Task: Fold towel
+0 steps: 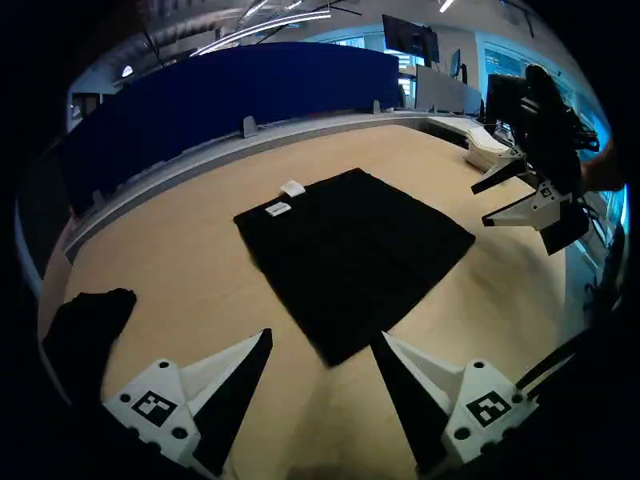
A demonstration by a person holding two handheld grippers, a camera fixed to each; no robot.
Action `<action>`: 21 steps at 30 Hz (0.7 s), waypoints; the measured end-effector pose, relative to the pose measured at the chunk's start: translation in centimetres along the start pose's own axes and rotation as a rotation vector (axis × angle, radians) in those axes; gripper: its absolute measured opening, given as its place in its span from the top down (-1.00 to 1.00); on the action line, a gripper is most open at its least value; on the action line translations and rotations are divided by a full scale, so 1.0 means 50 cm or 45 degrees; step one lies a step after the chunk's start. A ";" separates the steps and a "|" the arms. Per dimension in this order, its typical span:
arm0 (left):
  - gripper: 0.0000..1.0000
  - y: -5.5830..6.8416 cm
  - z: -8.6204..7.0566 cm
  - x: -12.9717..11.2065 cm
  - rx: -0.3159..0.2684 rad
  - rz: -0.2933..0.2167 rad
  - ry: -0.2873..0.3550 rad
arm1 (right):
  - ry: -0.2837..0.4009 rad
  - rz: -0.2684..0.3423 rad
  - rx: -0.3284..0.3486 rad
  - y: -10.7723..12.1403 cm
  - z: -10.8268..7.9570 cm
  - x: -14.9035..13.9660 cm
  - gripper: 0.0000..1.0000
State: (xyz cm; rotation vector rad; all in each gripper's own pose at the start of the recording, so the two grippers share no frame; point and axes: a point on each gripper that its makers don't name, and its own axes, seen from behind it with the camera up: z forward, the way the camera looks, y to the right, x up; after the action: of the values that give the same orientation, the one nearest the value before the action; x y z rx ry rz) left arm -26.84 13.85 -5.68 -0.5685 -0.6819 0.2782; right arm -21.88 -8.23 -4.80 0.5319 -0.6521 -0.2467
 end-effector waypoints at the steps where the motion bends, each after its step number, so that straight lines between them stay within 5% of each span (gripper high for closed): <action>1: -0.81 0.002 0.005 -0.005 -0.004 0.001 -0.007 | -0.008 0.001 0.004 -0.001 0.005 -0.006 -1.00; 16: -0.75 0.031 0.062 -0.061 -0.060 0.012 -0.110 | -0.089 0.005 0.050 -0.013 0.052 -0.080 -0.91; 21: -0.63 0.037 0.067 -0.071 -0.070 0.000 -0.140 | -0.108 0.000 0.066 -0.019 0.057 -0.100 -0.74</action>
State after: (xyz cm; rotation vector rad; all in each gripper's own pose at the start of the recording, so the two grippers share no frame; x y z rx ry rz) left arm -31.83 15.21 -6.43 -0.6086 -0.7976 0.2928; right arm -27.62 -8.24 -5.98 0.5731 -0.7425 -0.2539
